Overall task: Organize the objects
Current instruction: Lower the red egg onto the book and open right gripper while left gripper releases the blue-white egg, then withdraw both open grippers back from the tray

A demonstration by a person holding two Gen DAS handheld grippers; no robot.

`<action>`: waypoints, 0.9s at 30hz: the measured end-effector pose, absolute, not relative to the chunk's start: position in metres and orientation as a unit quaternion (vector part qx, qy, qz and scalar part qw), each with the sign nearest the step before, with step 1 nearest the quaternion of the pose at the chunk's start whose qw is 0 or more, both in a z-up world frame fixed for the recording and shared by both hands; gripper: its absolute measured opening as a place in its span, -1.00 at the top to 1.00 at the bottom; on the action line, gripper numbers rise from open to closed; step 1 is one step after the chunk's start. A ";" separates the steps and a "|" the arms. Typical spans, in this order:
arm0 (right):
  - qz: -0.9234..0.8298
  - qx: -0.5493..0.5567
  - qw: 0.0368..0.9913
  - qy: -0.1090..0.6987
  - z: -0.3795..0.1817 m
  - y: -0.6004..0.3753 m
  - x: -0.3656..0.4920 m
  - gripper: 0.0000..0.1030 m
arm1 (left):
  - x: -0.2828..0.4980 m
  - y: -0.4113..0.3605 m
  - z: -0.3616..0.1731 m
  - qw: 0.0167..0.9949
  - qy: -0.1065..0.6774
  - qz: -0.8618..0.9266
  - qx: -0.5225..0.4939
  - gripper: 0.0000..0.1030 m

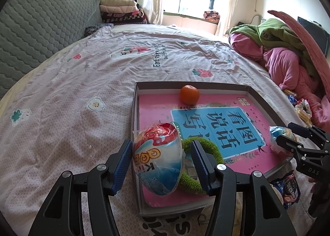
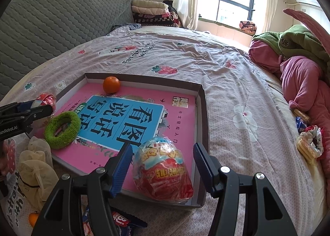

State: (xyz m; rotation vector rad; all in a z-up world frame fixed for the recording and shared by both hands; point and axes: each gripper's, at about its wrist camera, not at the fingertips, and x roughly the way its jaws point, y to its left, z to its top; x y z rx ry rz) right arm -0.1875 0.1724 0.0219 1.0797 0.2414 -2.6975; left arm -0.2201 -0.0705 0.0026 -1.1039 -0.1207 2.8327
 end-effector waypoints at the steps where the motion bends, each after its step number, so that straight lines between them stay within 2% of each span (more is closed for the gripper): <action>1: -0.919 0.367 0.114 0.083 0.022 0.172 -0.187 -0.18 | -0.220 -0.070 0.003 0.050 -0.039 0.930 -0.363 -0.15; 27: -0.927 0.349 0.116 0.073 0.033 0.178 -0.182 -0.18 | -0.211 -0.075 0.021 0.046 -0.047 0.939 -0.338 -0.15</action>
